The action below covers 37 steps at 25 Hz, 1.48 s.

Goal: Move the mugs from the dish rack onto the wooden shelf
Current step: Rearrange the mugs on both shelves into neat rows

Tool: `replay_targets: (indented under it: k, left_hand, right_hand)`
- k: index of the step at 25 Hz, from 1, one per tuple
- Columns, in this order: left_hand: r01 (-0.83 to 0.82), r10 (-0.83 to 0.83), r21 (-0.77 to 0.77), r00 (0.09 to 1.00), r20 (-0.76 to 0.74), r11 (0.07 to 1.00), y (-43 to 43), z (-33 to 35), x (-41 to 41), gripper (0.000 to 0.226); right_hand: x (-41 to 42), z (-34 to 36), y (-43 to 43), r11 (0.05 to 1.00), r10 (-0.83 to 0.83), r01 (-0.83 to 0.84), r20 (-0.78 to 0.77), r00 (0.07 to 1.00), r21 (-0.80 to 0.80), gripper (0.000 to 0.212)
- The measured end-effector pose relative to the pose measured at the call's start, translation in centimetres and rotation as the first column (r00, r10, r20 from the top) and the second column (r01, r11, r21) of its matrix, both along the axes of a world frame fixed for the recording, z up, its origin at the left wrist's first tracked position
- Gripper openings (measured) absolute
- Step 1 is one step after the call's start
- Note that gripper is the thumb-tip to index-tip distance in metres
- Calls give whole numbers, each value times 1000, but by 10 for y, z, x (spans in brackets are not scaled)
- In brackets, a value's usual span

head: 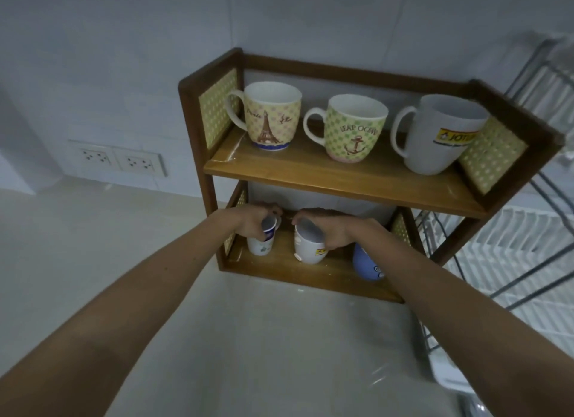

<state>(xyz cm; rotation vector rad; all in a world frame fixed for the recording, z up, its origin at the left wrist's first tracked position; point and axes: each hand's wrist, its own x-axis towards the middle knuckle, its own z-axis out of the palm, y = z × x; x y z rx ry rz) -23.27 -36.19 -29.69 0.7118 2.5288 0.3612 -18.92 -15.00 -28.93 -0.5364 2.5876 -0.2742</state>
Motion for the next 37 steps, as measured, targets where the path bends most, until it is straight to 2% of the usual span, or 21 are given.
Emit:
replay_targets:
  k: [3, 6, 8, 11, 14, 16, 17, 19, 20, 21, 22, 24, 31, 37]
  left_hand:
    - [-113, 99, -105, 987, -124, 988, 3, -3, -1, 78]
    - [-110, 71, -155, 969, -236, 982, 8, -5, -1, 63]
    - [-84, 45, -158, 971, -234, 984, 9, -4, -2, 55]
    - [-132, 67, -234, 962, -264, 963, 12, -4, 0, 58]
    - [-303, 227, -258, 931, -286, 917, 20, -8, 2, 69]
    - [-335, 266, -212, 918, -295, 918, 17, -2, 0, 72]
    - [-267, 217, -180, 941, -259, 947, 13, 2, -3, 70]
    - [-17, 14, -131, 1000, -21, 991, 5, 15, -9, 67]
    - [84, -69, -142, 992, 107, 986, 2, 21, -12, 68]
    - [152, -121, -179, 977, 173, 972, 1, 24, -14, 69]
    - [187, -153, -220, 974, 166, 957, 2, 24, -15, 68]
    - [162, -159, -253, 987, 33, 954, 5, 24, -16, 65]
    - [-13, -26, -205, 981, -191, 979, 15, 4, -8, 54]
    - [-143, 76, -251, 963, -258, 957, 18, -4, -11, 56]
  right_hand:
    - [-4, 3, 1, 998, -59, 61, 67, 996, -19, 80]
    - [-3, 1, 2, 988, -143, 141, 20, 990, 56, 89]
    - [-2, 2, 4, 981, -166, 169, -34, 986, 99, 92]
    - [2, 5, 5, 953, -246, 264, -126, 961, 148, 93]
    - [6, -2, 2, 910, -315, 355, -201, 927, 212, 93]
    - [6, -3, 2, 909, -354, 379, -159, 922, 176, 93]
    - [5, -1, 4, 920, -357, 368, -104, 928, 131, 92]
    - [2, 3, 10, 956, -285, 284, 3, 959, 72, 89]
    - [1, 5, 12, 968, -237, 235, 15, 971, 84, 87]
    - [0, 6, 13, 972, -207, 205, 0, 978, 111, 86]
    - [0, 7, 12, 971, -197, 199, -28, 980, 134, 85]
    - [0, 7, 9, 963, -214, 223, -77, 974, 150, 86]
    - [4, 6, 4, 954, -262, 273, -96, 960, 126, 86]
    - [5, -1, -1, 957, -277, 284, -108, 955, 57, 84]
